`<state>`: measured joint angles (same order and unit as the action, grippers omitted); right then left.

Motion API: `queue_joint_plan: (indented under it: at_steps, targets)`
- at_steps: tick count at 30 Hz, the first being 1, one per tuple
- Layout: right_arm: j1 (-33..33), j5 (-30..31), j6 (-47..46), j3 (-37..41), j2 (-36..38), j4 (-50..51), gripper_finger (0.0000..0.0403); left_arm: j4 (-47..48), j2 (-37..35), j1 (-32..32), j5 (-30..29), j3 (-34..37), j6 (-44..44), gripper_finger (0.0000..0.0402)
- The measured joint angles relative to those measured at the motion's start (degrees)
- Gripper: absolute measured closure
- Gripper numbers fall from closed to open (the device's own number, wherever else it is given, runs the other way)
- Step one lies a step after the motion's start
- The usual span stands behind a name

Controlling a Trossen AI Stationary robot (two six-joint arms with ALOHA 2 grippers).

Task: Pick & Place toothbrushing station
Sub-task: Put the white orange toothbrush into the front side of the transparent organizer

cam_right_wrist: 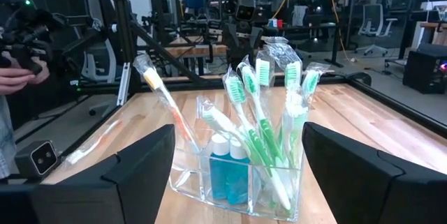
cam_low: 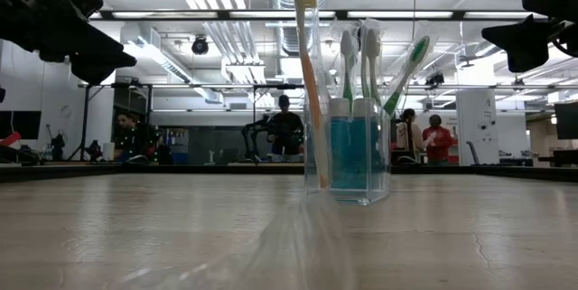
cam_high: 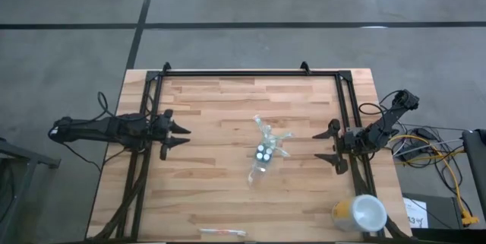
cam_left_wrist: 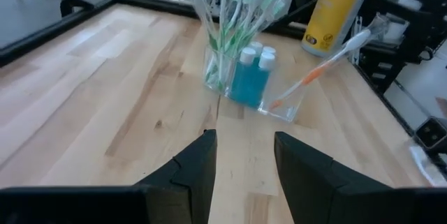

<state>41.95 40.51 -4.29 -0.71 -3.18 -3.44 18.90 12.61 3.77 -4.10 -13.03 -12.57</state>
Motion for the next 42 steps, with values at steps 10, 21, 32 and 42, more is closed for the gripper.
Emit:
queue_joint_plan:
  at_steps: [10,21,32,42]
  targets:
    - [0.00,0.00,0.14,0.00,0.00,0.09,0.0102,-0.92,3.66,0.03,4.91,-10.27,6.08,0.0252]
    - [0.02,0.00,-0.02,0.00,0.02,0.11,0.0099,3.49,20.63,0.04,4.70,-23.79,10.30,0.0252]
    - [0.02,0.00,0.14,0.00,0.02,0.13,0.0096,4.22,31.85,0.46,13.73,-24.51,14.53,0.0252]
    - [0.00,-0.01,-0.04,0.00,-0.02,0.15,0.0106,3.94,33.65,0.72,16.82,-24.47,7.59,0.0252]
